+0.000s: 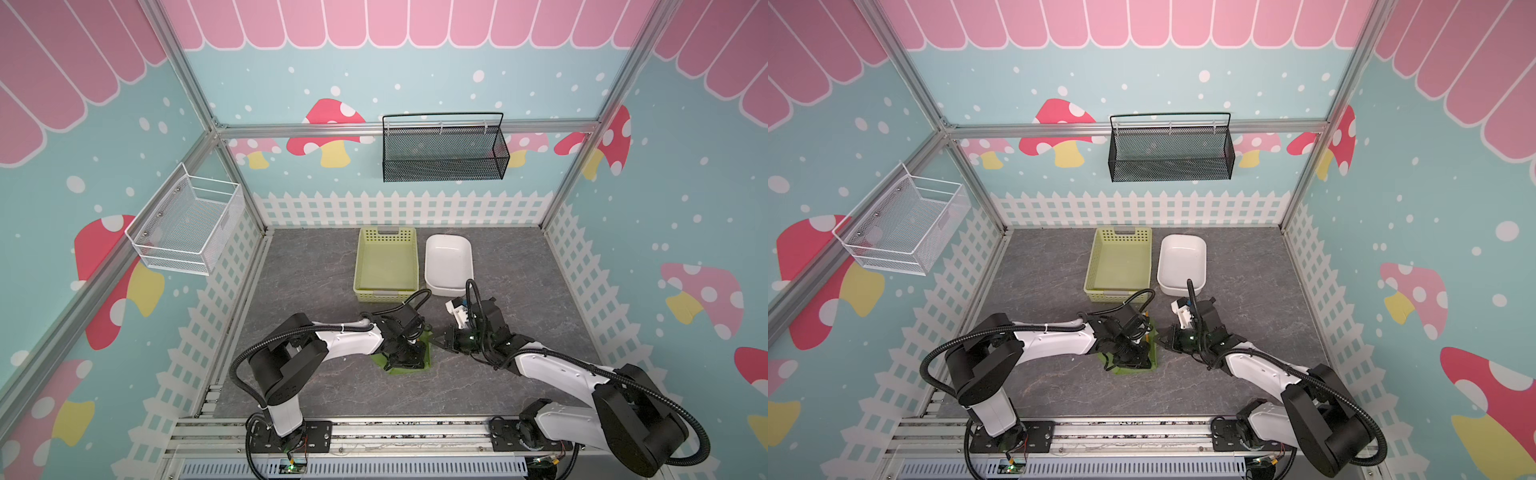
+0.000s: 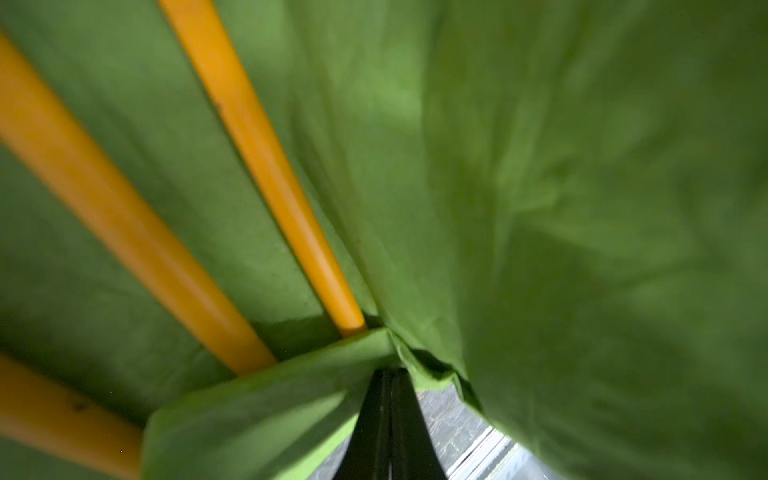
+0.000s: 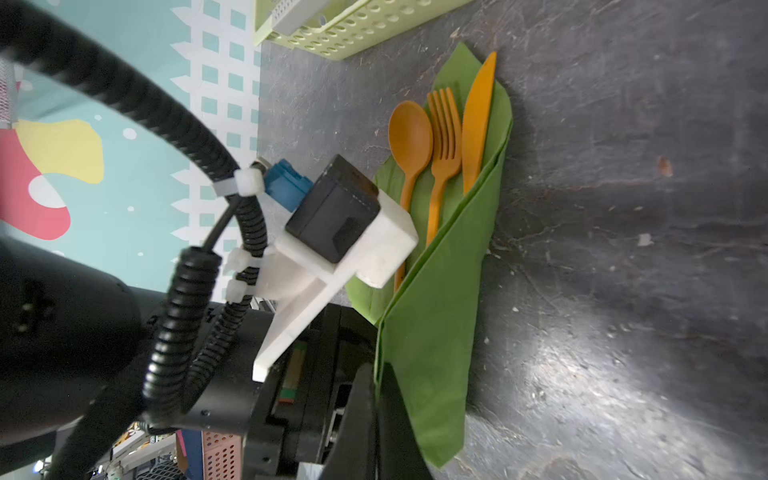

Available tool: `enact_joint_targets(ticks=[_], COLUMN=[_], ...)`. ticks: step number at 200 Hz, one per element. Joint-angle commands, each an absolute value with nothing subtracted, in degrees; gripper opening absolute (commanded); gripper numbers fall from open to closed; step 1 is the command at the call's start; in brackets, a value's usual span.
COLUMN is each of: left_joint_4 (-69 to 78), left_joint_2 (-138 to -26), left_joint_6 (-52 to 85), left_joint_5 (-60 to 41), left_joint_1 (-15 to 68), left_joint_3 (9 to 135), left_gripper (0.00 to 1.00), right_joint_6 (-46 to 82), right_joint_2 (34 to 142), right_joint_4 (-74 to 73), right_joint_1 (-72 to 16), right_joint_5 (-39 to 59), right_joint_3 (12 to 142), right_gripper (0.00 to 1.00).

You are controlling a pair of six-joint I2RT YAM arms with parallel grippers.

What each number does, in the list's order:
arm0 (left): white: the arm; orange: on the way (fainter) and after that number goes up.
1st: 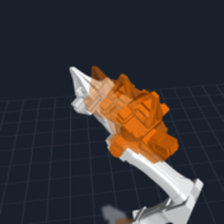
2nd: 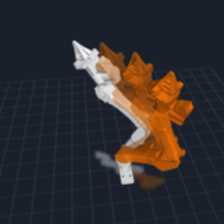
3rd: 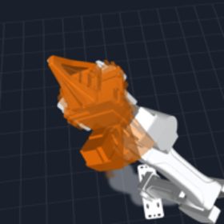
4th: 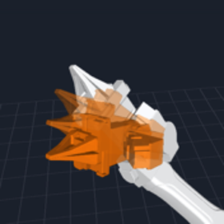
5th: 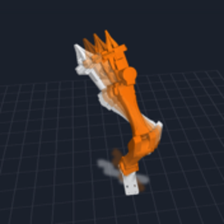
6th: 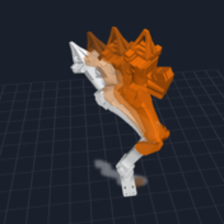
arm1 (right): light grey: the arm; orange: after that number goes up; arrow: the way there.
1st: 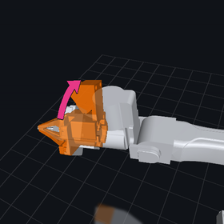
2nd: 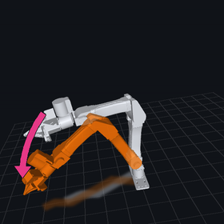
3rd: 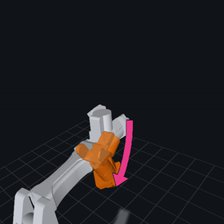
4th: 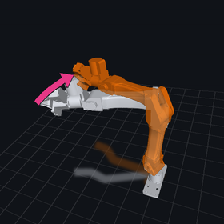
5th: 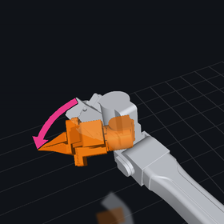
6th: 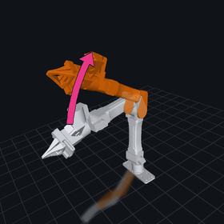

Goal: Place the utensils on the paper napkin and roll it up

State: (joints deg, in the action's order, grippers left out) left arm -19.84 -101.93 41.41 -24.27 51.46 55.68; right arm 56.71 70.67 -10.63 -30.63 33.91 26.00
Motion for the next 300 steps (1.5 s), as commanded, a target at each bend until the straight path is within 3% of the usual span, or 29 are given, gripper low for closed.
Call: enact_joint_targets(ticks=[1, 157, 300], left_joint_4=[-20.26, -24.53, -29.93], left_joint_2=[-103.35, -96.48, -95.33], left_joint_6=[41.46, 39.56, 35.86], left_joint_5=[-23.83, -21.66, -16.17], left_joint_1=[51.68, 49.71, 48.08], left_joint_3=[56.25, 54.77, 53.35], left_gripper=[0.08, 0.13, 0.1], right_joint_6=[59.47, 59.84, 60.0], right_joint_2=[68.7, 70.31, 72.23], right_joint_4=[-12.28, -13.97, -14.29], right_joint_1=[-31.24, -31.51, -32.73], right_joint_5=[33.27, 33.13, 33.31], right_joint_3=[26.73, 24.55, 25.89], right_gripper=[0.0, 0.0, 0.0])
